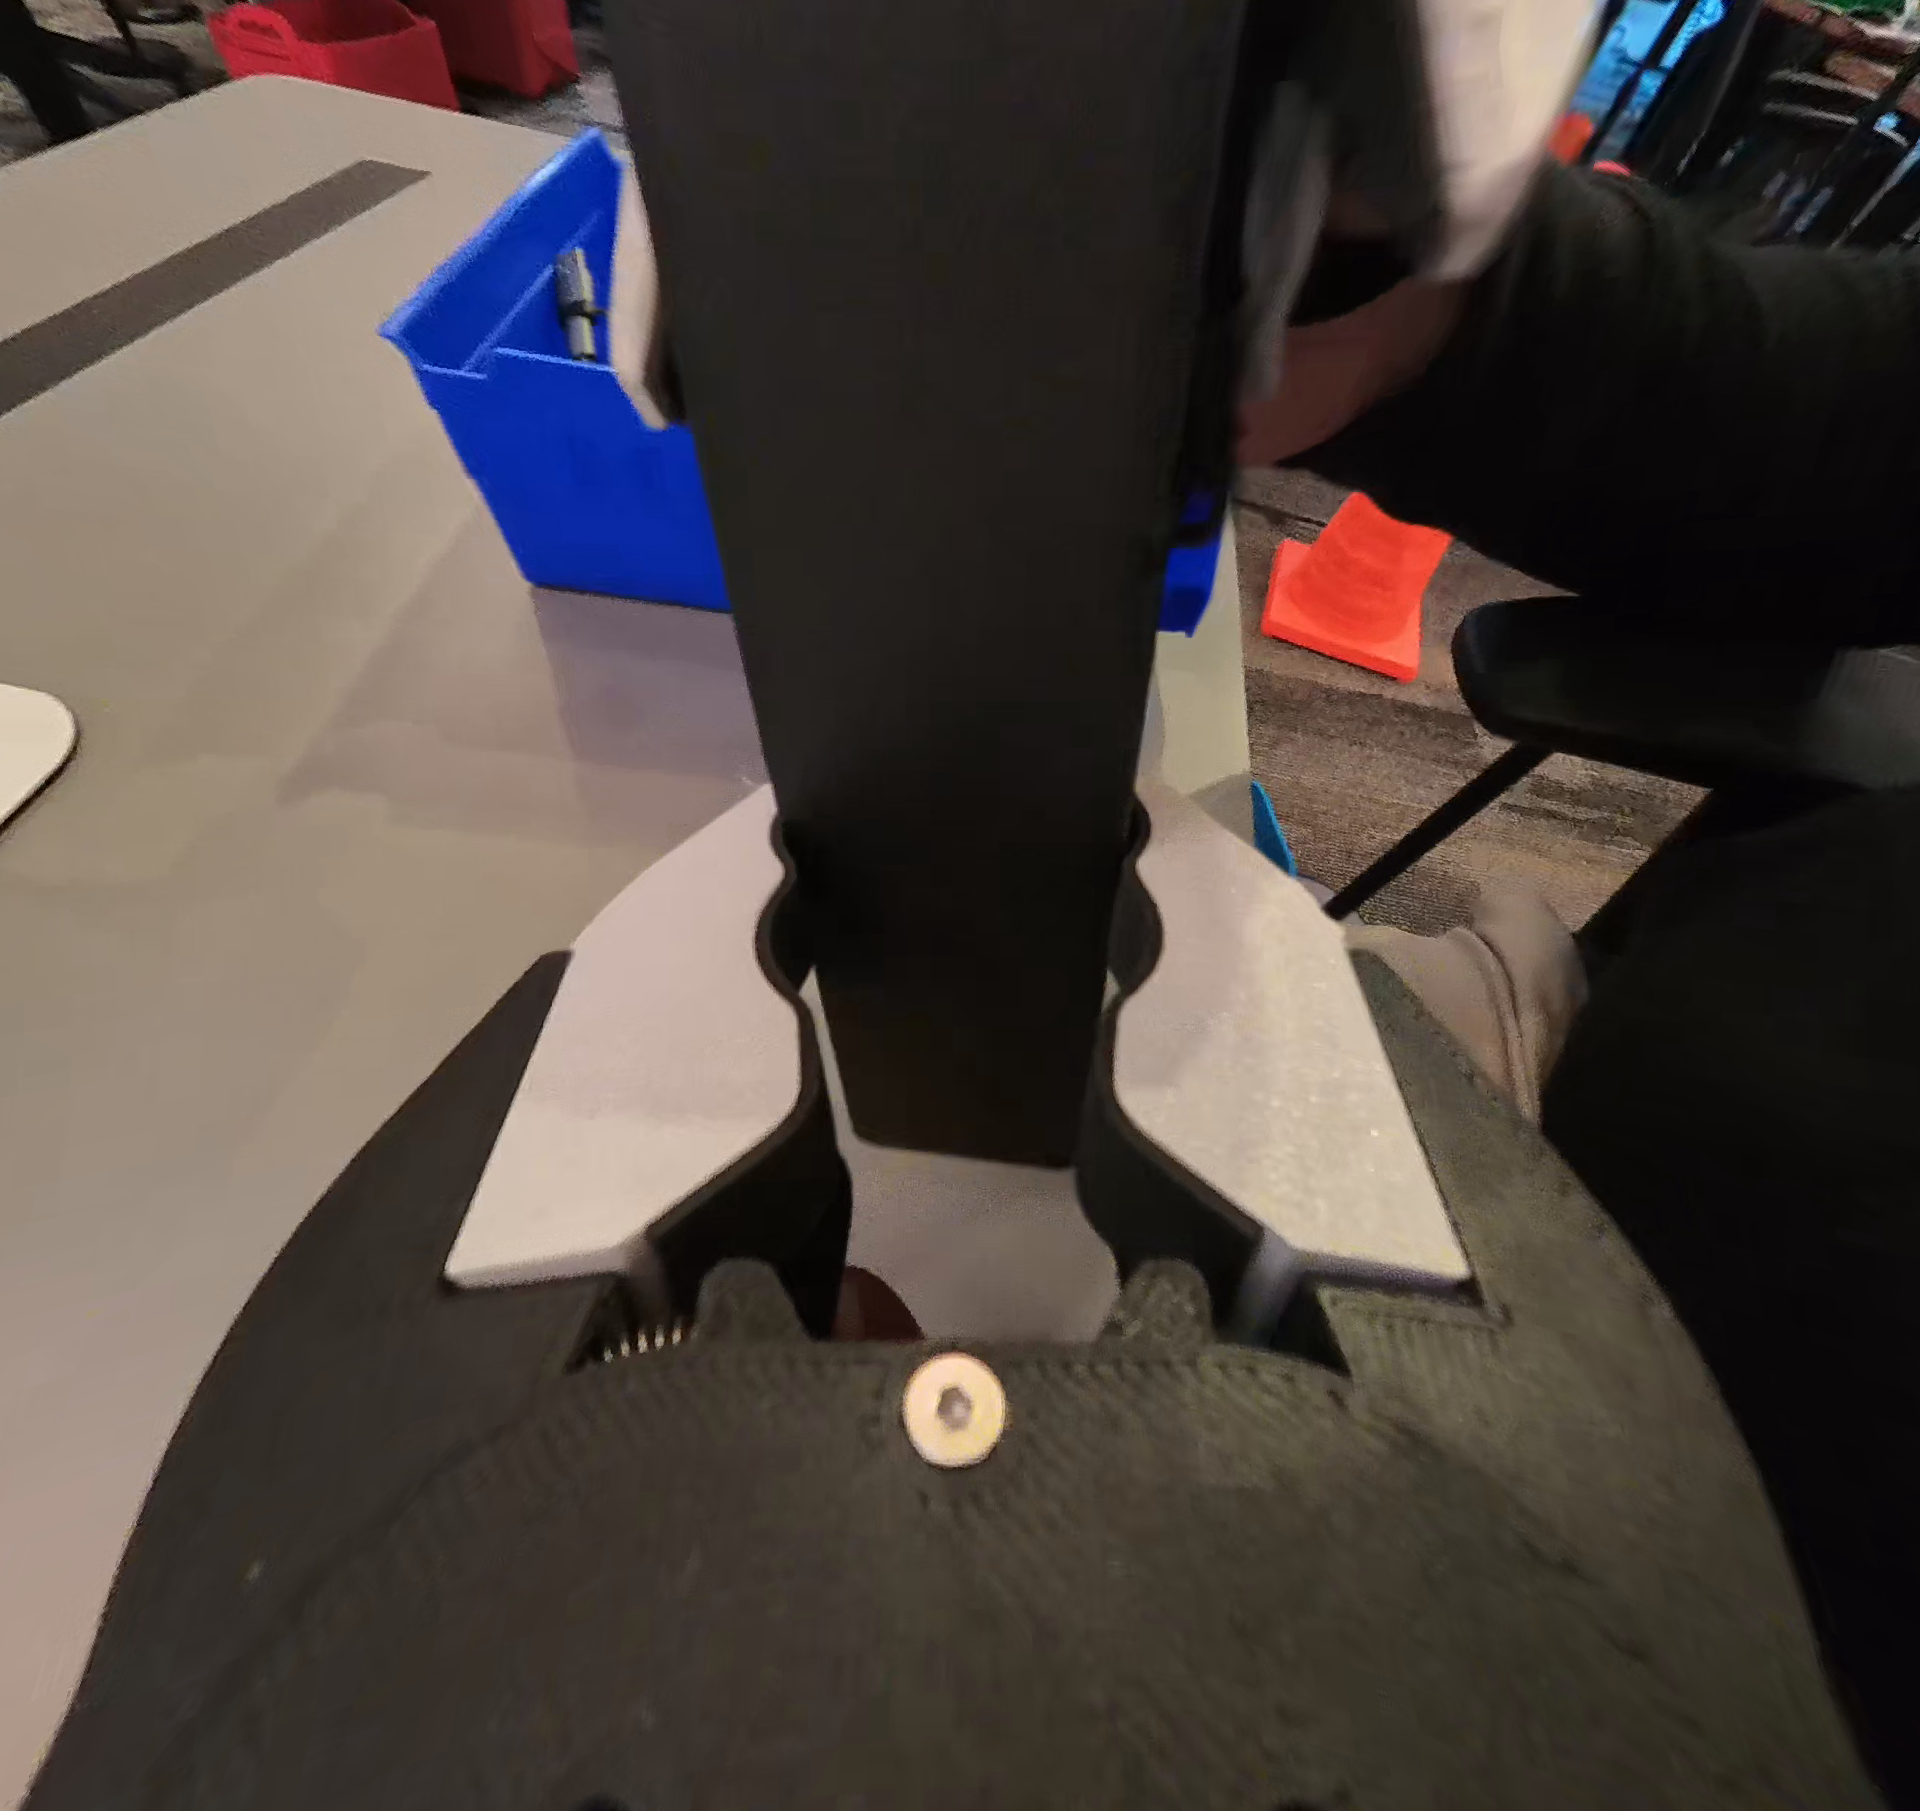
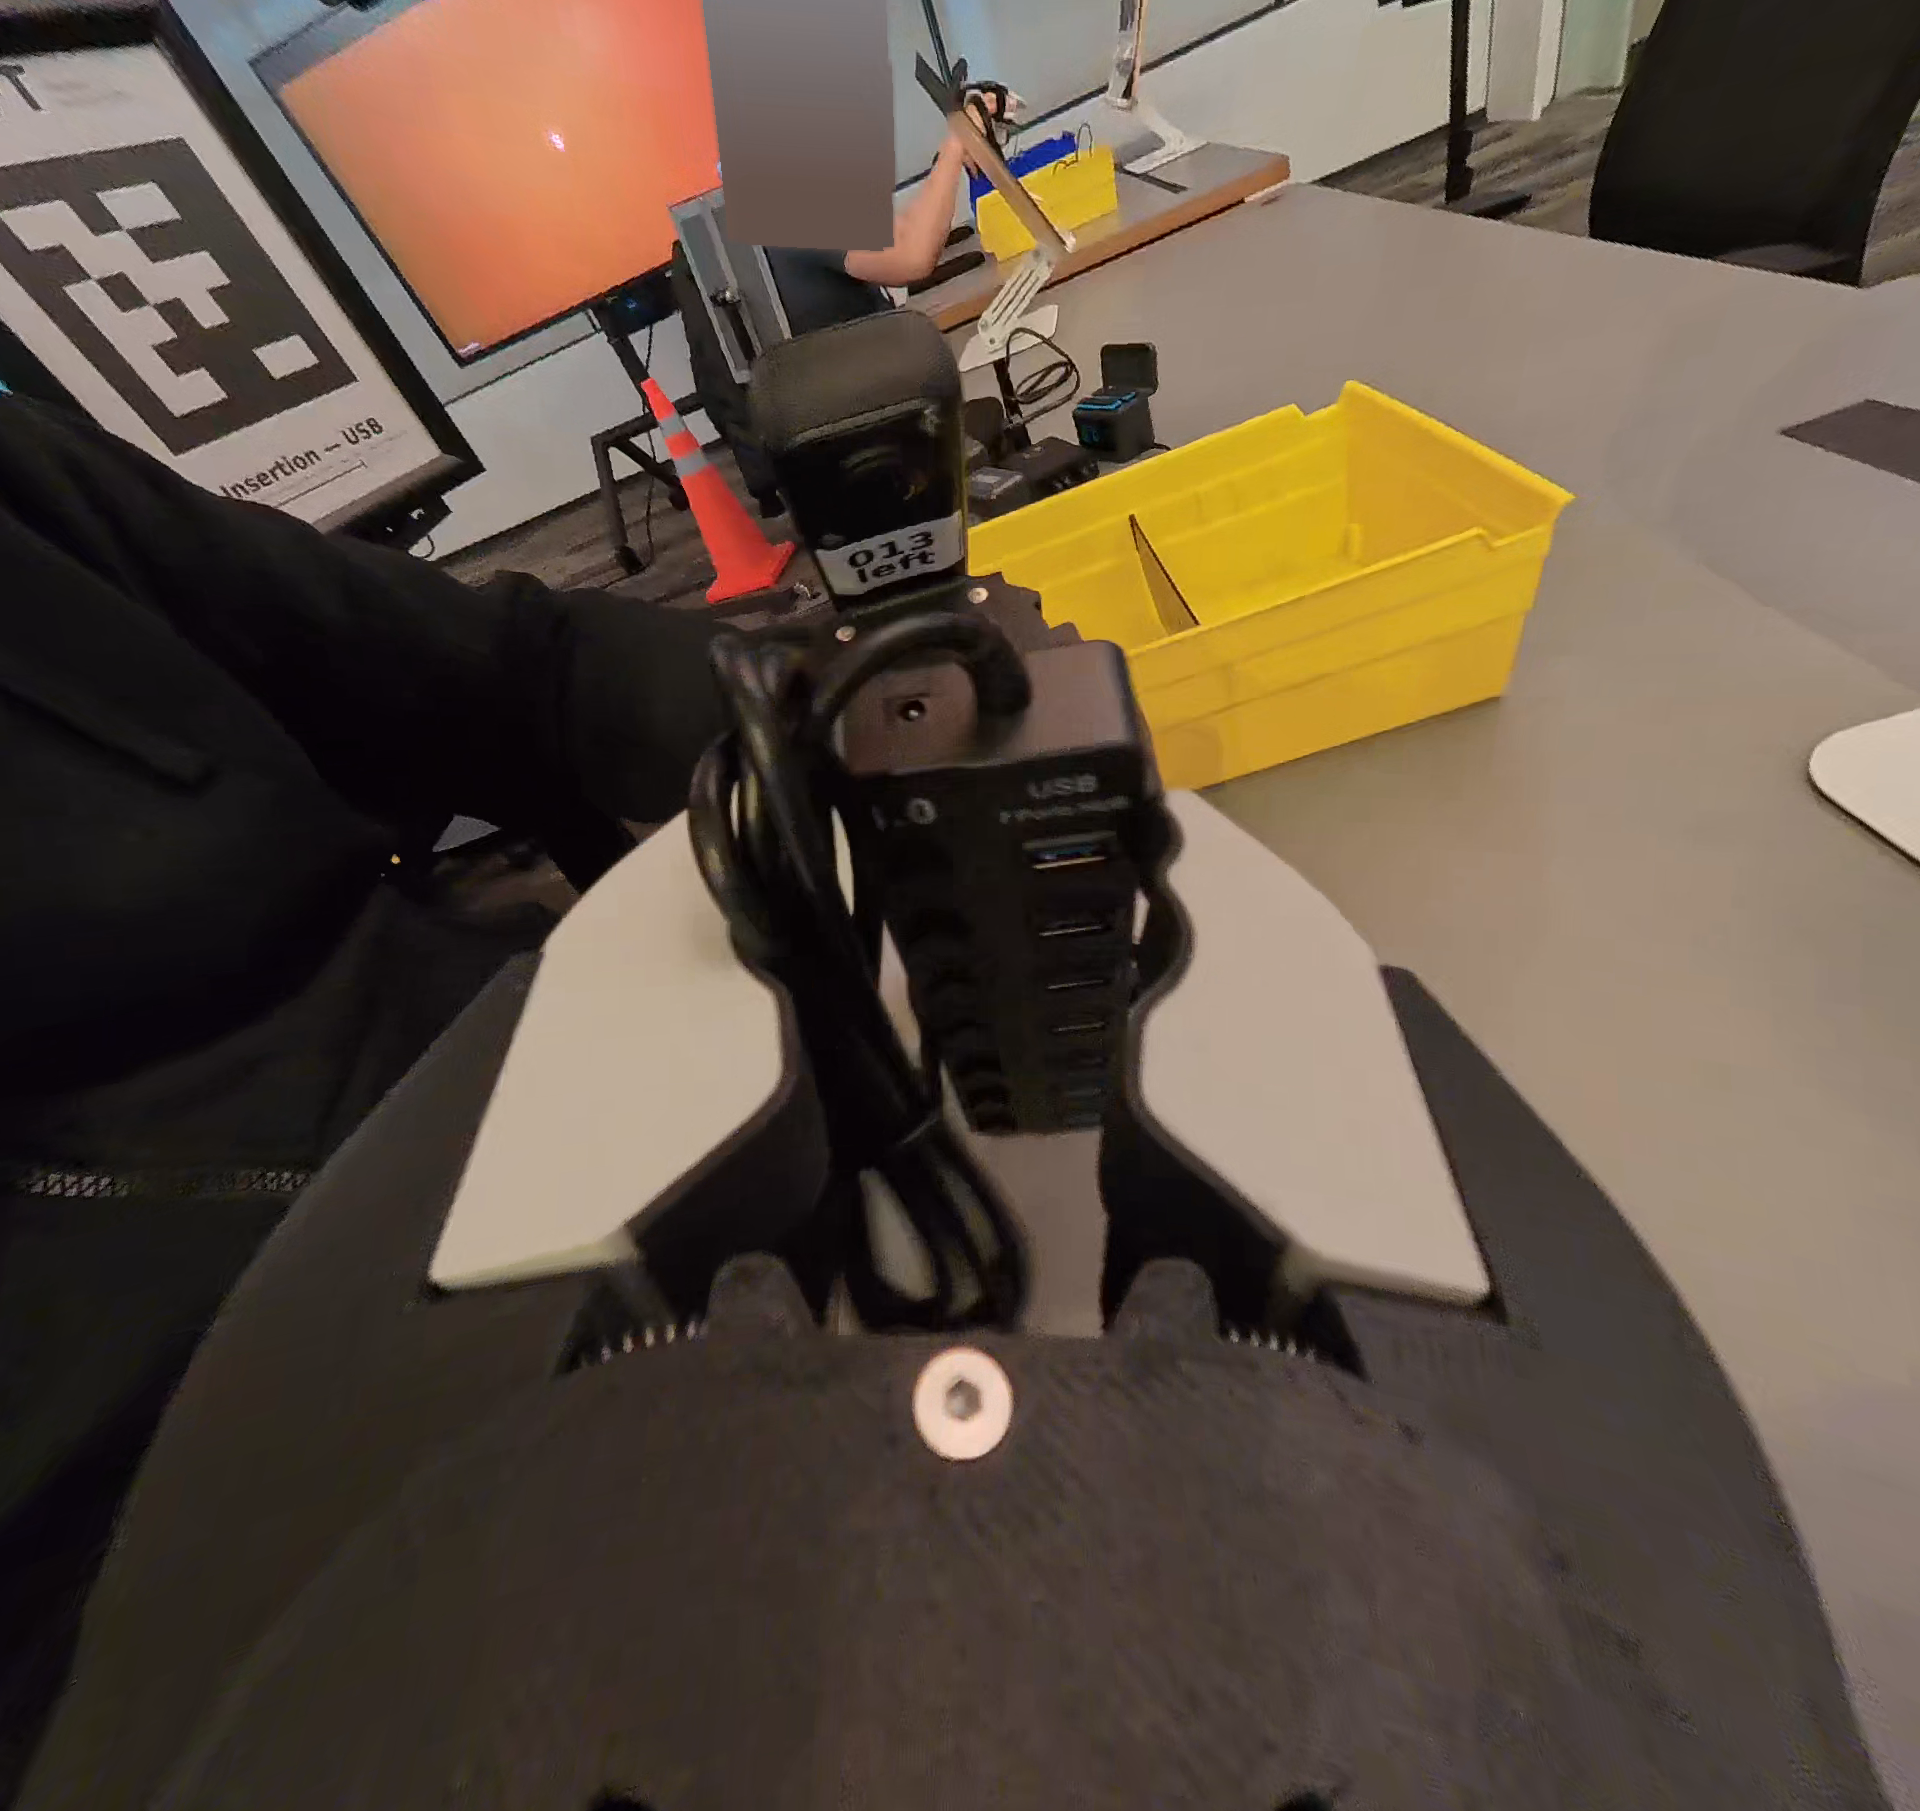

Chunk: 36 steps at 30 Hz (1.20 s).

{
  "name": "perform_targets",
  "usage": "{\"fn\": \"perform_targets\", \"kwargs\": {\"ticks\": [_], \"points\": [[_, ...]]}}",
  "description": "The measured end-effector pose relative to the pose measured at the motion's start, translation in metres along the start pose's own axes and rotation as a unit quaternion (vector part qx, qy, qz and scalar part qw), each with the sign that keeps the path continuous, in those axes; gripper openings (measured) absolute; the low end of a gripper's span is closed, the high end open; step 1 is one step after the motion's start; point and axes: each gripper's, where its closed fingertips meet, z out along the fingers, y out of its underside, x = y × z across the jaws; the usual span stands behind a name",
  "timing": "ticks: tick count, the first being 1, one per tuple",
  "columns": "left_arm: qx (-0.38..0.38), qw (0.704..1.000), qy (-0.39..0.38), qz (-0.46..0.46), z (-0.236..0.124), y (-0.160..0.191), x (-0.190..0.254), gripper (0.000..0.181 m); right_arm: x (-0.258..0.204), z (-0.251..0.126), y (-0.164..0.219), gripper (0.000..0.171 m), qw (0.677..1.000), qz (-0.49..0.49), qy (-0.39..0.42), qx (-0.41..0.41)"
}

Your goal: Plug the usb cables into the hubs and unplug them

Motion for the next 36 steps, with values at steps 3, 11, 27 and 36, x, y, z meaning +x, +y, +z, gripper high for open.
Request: {"fn": "perform_targets", "kwargs": {"ticks": [3,11,27,36], "points": [[0.006,1.000,0.005,-0.013,0.007,0.002,0.004,0.055,0.004,0.000,0.002,0.053,1.000,-0.010,0.004,0.002],[0.025,0.999,-0.024,-0.009,0.003,-0.007,-0.005,0.057,0.010,-0.014,-0.004,0.052,0.999,-0.019,0.036,-0.010],[0.023,0.997,-0.062,-0.032,-0.009,-0.002,-0.029,0.052,0.096,-0.211,-0.039,0.052,0.878,-0.157,0.337,-0.303],[0.018,0.997,-0.064,-0.036,-0.010,0.001,-0.033,0.051,0.154,-0.228,0.068,0.053,0.778,-0.116,0.255,-0.563]]}}
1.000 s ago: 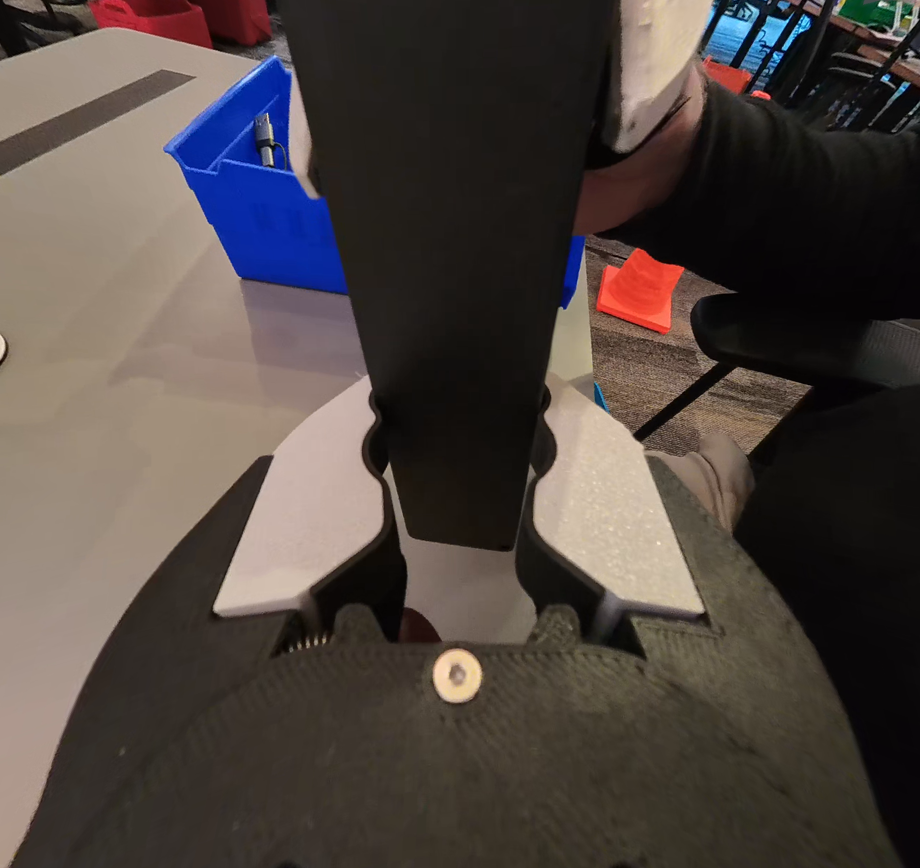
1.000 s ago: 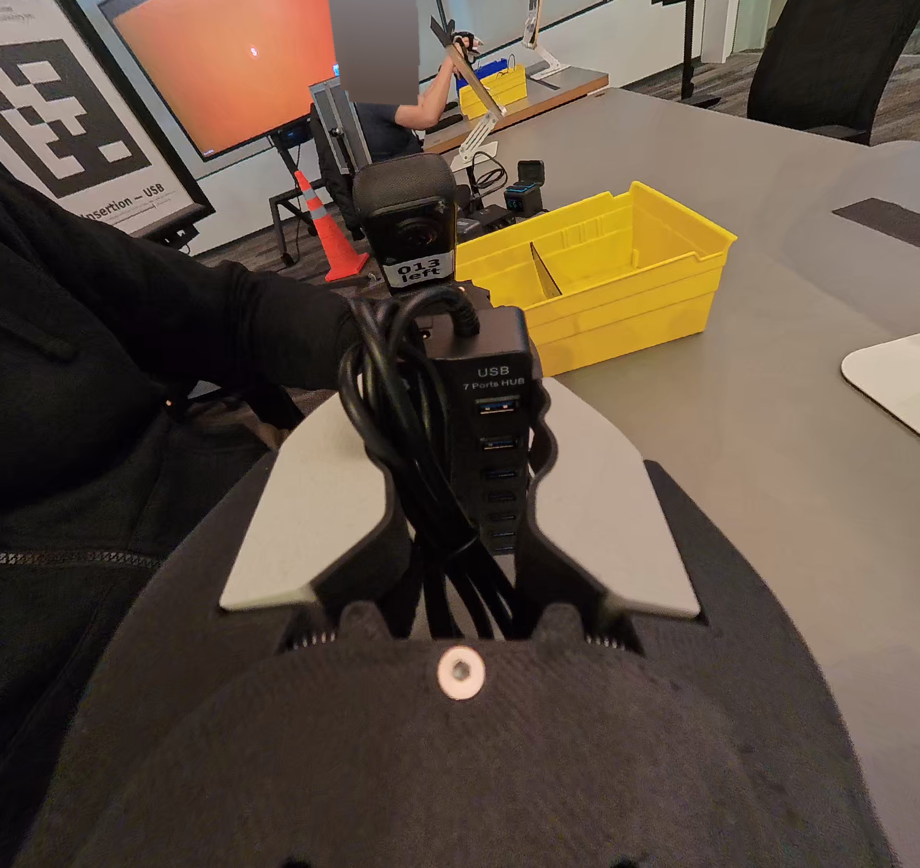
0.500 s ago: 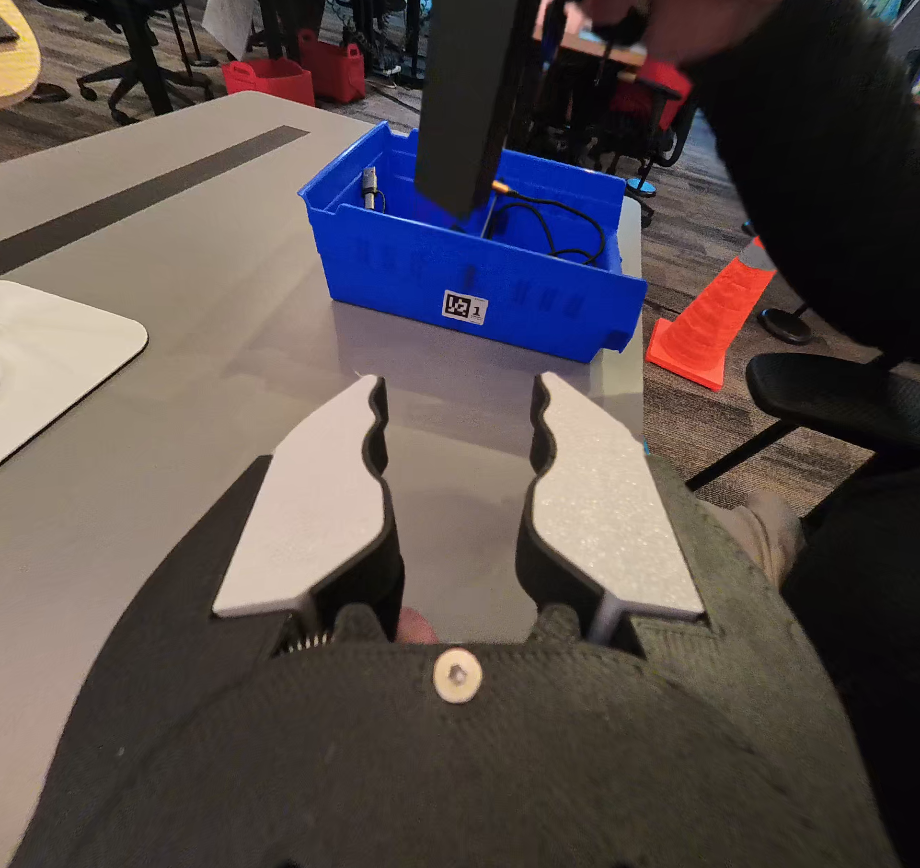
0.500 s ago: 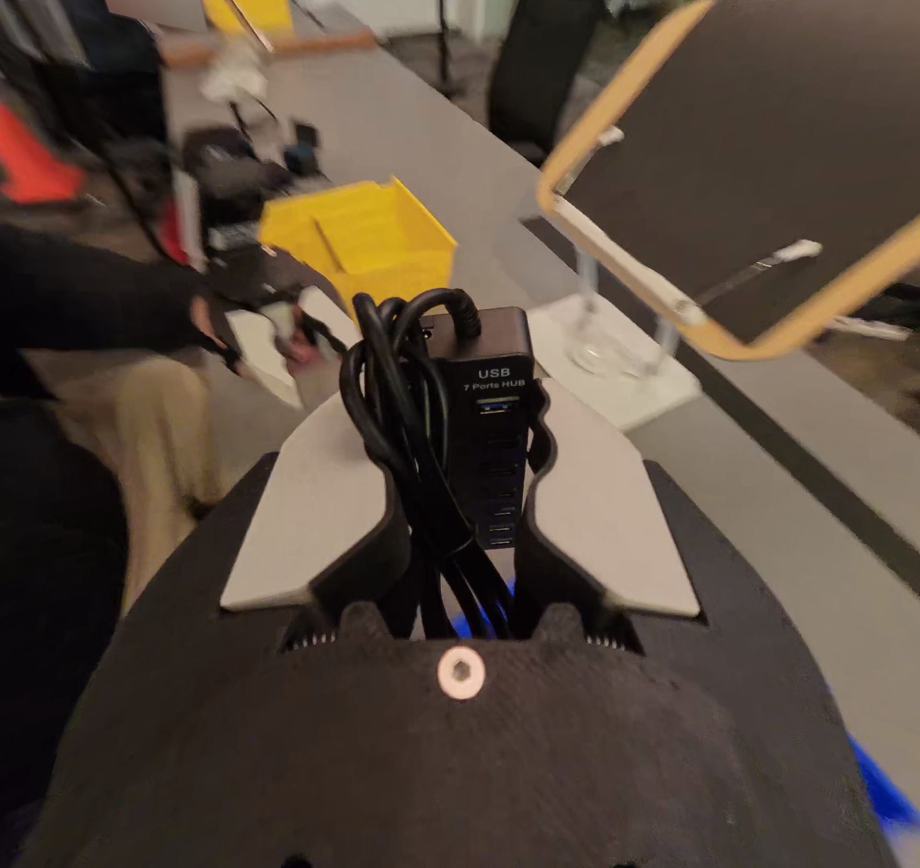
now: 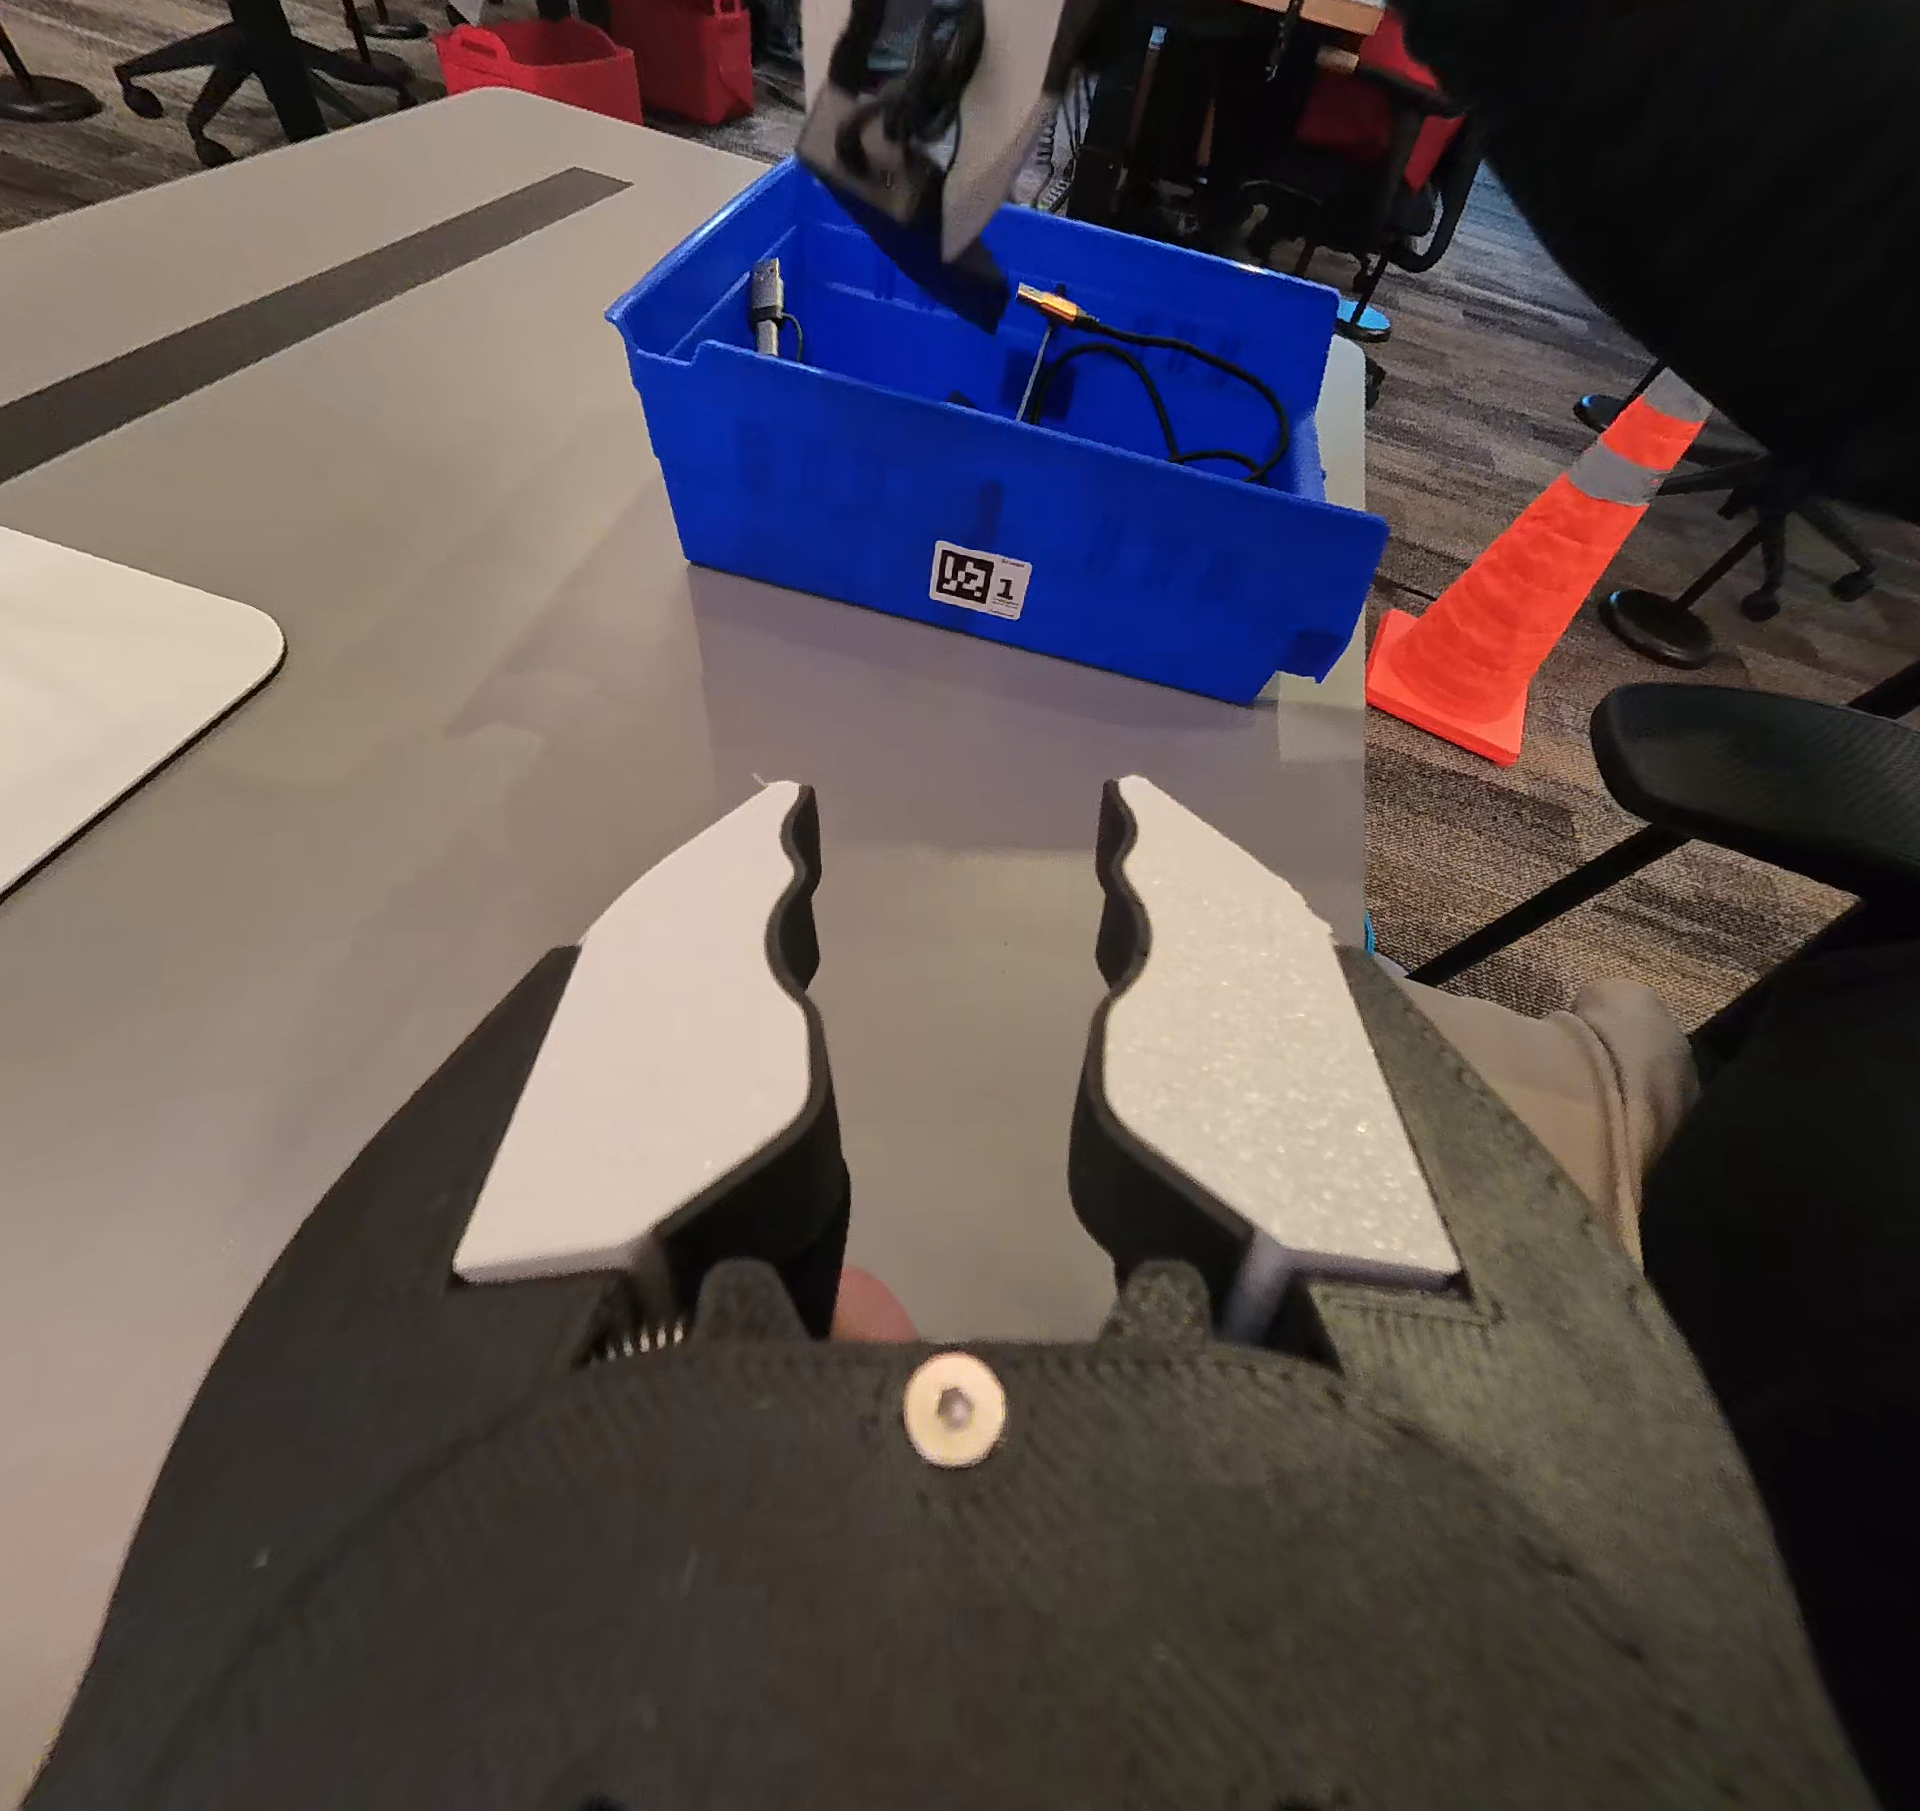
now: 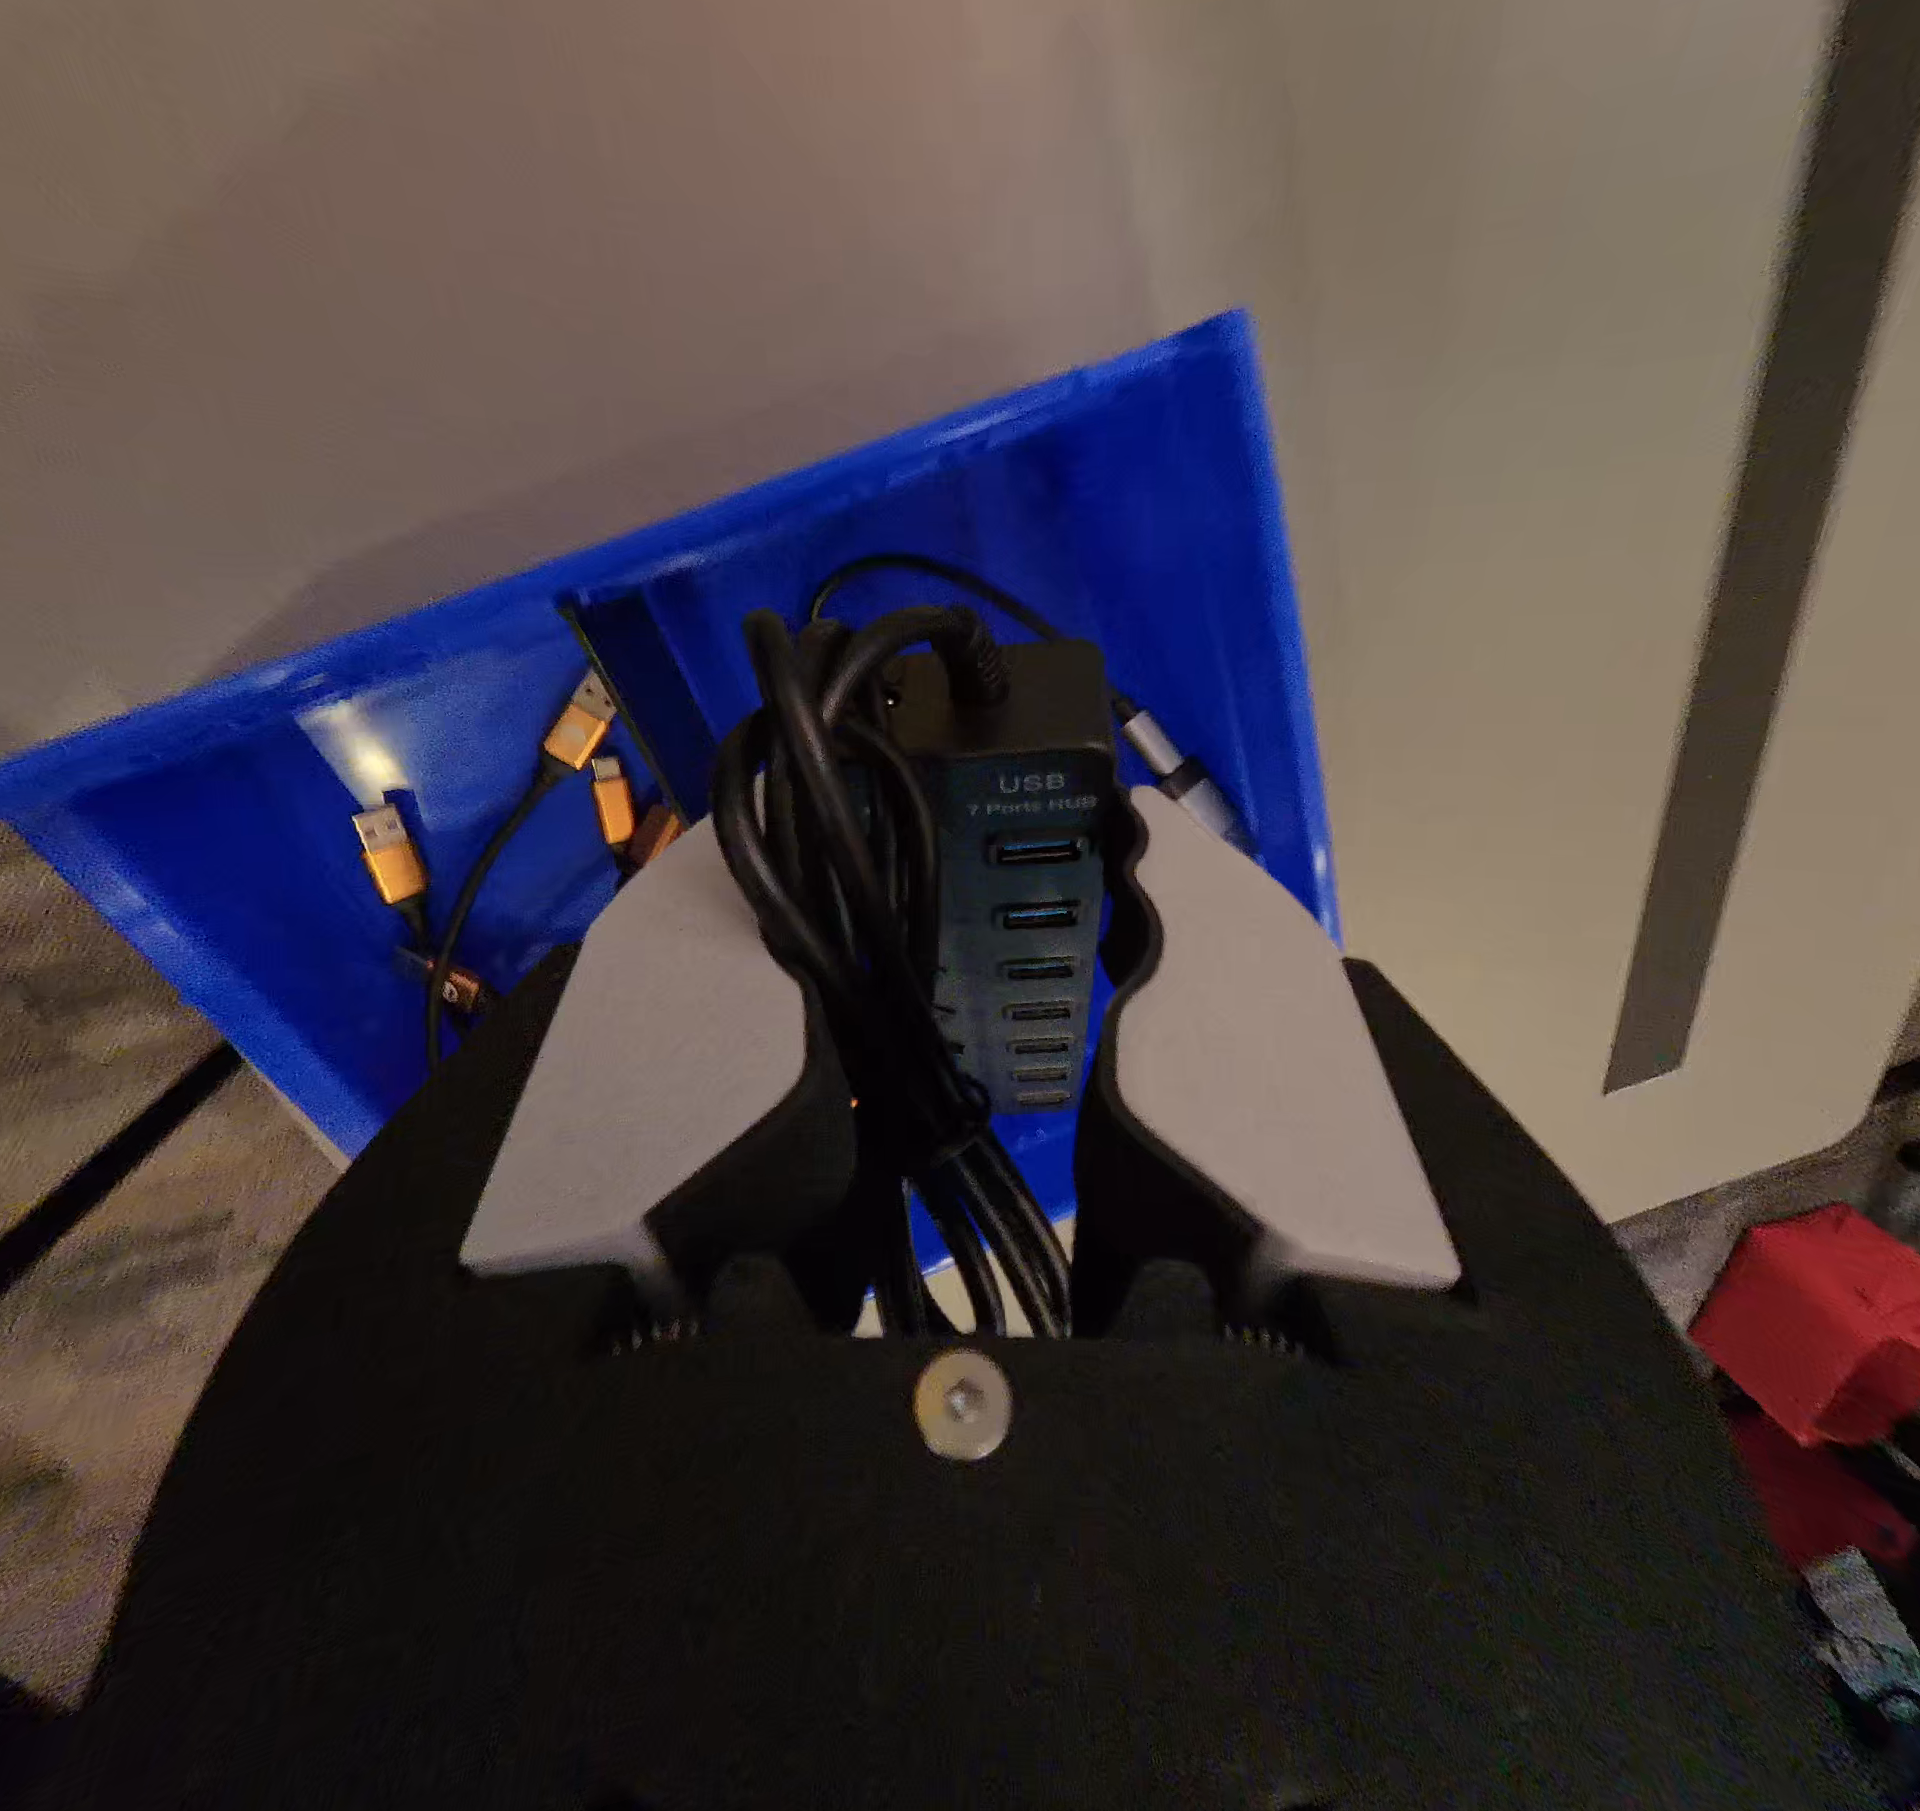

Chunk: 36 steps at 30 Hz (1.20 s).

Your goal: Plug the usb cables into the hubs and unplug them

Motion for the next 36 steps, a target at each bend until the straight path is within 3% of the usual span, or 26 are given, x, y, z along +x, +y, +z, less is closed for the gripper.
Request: {"fn": "perform_targets", "kwargs": {"ticks": [7,11,13,16,20,26,28,36], "points": [[-0.007,1.000,0.004,-0.003,0.002,0.005,0.000,0.051,-0.015,0.058,0.017,0.053,0.991,-0.035,-0.080,-0.100],[-0.011,1.000,0.005,-0.003,0.002,0.006,-0.001,0.051,-0.015,0.080,0.014,0.053,0.990,-0.035,-0.084,-0.106],[-0.012,1.000,0.005,-0.004,0.002,0.007,-0.001,0.051,-0.014,0.086,0.014,0.055,0.991,-0.027,-0.082,-0.106],[-0.016,1.000,0.007,-0.004,0.003,0.009,0.000,0.051,-0.009,0.088,0.018,0.073,0.991,-0.012,-0.069,-0.115],[-0.020,1.000,0.006,-0.002,0.003,0.010,0.000,0.051,0.001,0.069,0.011,0.079,0.997,0.006,-0.034,-0.075],[-0.014,1.000,-0.011,-0.004,-0.003,0.005,-0.008,0.051,0.018,0.028,-0.001,0.071,0.997,0.055,0.047,0.002],[-0.014,1.000,-0.015,-0.005,-0.004,0.005,-0.010,0.051,0.017,0.021,0.001,0.059,0.997,0.057,0.059,0.010],[-0.021,1.000,-0.016,0.003,-0.003,0.006,-0.007,0.051,0.003,0.066,0.008,0.013,0.998,0.058,0.028,-0.019]]}}
